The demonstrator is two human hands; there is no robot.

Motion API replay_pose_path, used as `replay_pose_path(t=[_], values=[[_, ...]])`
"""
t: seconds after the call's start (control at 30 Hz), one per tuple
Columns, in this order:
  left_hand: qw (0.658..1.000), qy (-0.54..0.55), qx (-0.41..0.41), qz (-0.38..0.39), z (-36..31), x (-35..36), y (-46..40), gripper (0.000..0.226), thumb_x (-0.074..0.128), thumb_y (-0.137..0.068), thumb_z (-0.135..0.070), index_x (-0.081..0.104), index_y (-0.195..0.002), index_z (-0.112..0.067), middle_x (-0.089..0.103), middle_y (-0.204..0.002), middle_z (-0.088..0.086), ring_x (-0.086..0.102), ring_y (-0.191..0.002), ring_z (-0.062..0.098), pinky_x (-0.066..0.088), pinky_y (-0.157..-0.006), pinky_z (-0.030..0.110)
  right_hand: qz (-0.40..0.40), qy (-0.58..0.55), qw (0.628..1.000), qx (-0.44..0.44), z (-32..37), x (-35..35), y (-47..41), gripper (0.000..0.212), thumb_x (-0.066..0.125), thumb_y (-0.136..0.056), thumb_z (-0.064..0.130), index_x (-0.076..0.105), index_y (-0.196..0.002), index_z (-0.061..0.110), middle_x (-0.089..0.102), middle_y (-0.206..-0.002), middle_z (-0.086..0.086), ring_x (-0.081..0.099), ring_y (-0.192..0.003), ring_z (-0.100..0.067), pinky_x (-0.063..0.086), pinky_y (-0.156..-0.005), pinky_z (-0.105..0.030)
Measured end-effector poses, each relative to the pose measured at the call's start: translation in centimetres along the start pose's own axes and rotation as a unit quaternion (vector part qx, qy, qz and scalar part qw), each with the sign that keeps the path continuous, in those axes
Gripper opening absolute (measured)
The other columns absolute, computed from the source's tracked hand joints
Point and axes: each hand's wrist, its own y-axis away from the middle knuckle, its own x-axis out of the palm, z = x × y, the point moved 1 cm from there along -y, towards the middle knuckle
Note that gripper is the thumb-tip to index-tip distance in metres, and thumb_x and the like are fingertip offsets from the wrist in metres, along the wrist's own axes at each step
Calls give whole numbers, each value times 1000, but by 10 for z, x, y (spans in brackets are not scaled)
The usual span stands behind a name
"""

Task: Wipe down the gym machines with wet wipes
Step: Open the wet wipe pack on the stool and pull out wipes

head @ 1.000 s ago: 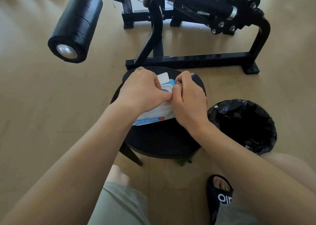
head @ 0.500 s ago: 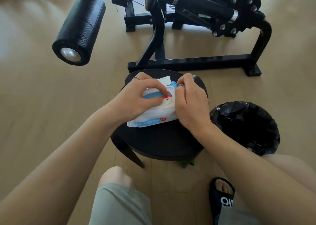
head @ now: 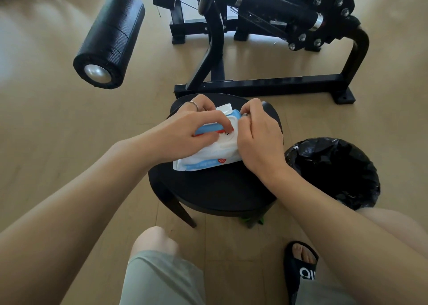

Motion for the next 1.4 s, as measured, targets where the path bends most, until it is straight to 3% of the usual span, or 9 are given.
replay_pose_path(t=[0.2,0.33,0.5,0.6,0.73,1.0,1.17,1.4], values=[[998,-57,20,29,-1,-2,-2,26,51,-102,-24,59,-115,-45,34,-124,-7,36,-118,17,37,-101,34,0,3,1000,-8,2,0,1,11,35,-97,24,46,-97,21,47,-75,16,51,-67,-8,38,-58,-23],[999,-46,18,20,-2,0,-2,17,52,-102,-25,56,-101,-42,35,-122,-6,37,-116,18,41,-101,38,3,3,1000,-5,1,0,1,9,39,-100,18,46,-96,20,47,-74,14,49,-65,-7,31,-55,-21],[999,-12,31,9,0,-2,0,34,54,-102,-19,59,-124,-44,37,-123,-8,38,-118,14,37,-100,28,-1,7,1000,-12,1,1,0,9,39,-100,20,47,-98,21,46,-75,18,51,-66,-6,36,-57,-22],[998,-31,58,-19,5,-1,2,33,55,-101,-21,60,-123,-45,40,-122,-11,41,-116,10,39,-98,21,-6,4,1000,-11,2,2,0,10,37,-99,22,47,-97,21,47,-75,17,52,-67,-9,43,-58,-26],[995,-39,73,-55,13,1,5,27,58,-101,-23,63,-119,-43,43,-126,-13,43,-119,9,41,-101,26,-8,11,1000,-9,2,2,-1,10,38,-99,21,48,-97,20,47,-74,15,51,-66,-9,39,-57,-28],[984,-135,116,-13,12,-9,2,32,52,-102,-35,61,-131,-45,43,-133,-9,41,-116,7,39,-95,25,-5,15,1000,-8,2,1,-2,9,42,-100,16,47,-95,20,47,-74,15,50,-65,-8,34,-57,-23],[979,-170,110,32,0,-17,-8,28,54,-101,-32,58,-126,-43,37,-130,-8,39,-113,10,40,-93,28,-9,8,1000,-10,2,2,-1,13,35,-96,24,47,-94,20,46,-73,15,49,-63,-8,33,-57,-21],[973,-176,149,15,-1,-15,-13,19,54,-94,-24,59,-108,-35,37,-119,-8,39,-105,14,49,-85,43,-14,3,1000,-13,1,3,-1,13,35,-95,22,48,-94,18,48,-72,13,49,-63,-8,32,-56,-23]])
